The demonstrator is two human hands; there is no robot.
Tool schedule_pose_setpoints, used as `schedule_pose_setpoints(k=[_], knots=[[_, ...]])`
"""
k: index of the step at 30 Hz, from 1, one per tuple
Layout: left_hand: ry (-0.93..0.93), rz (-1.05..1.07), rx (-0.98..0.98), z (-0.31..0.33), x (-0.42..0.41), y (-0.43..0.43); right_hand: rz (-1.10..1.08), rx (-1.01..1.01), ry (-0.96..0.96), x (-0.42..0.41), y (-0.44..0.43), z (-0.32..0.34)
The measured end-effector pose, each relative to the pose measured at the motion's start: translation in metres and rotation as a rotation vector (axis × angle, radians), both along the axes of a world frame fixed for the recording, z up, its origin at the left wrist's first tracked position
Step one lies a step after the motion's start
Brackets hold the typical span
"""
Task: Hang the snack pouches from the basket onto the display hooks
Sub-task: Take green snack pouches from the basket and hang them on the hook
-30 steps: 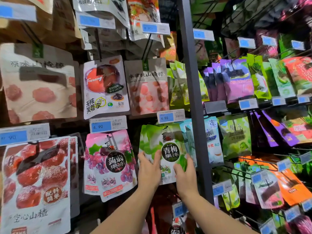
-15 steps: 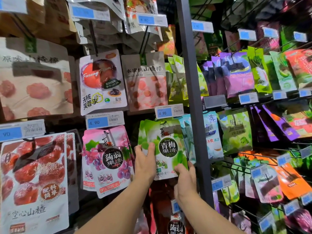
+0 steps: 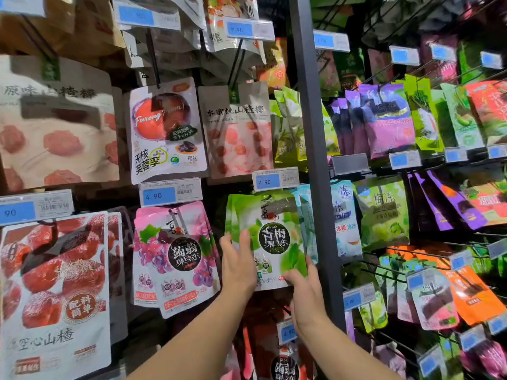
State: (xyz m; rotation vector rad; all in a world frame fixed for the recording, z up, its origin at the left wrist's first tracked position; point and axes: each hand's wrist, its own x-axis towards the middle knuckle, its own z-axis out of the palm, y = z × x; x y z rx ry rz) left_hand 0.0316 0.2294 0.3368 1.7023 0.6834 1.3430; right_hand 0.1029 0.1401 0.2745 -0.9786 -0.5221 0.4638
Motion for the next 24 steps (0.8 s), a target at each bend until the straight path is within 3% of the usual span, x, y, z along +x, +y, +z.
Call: schedule_pose_setpoints(k=[4, 7, 11, 16, 20, 24], knots=[[-0.041, 0.054, -0.008, 0.022, -0.001, 0.009, -0.061, -0.172, -0.213, -0.008, -0.024, 0.021], [-0.051, 0.049, -0.117, 0.042, 0.001, 0.016, -0.155, -0.360, -0.404, -0.008, -0.026, 0.033], [-0.007, 0.048, -0.229, 0.052, 0.006, 0.031, -0.245, -0.428, -0.617, -0.014, -0.017, 0.060], [-0.013, -0.033, -0.305, 0.054, 0.025, 0.064, -0.310, -0.490, -0.596, -0.008, 0.002, 0.101], [0.041, -0.080, -0.361, 0.024, 0.068, 0.141, -0.334, -0.472, -0.552, 0.005, 0.011, 0.112], [0.084, -0.126, -0.334, 0.040, 0.035, 0.088, -0.321, -0.439, -0.560, 0.017, 0.014, 0.112]])
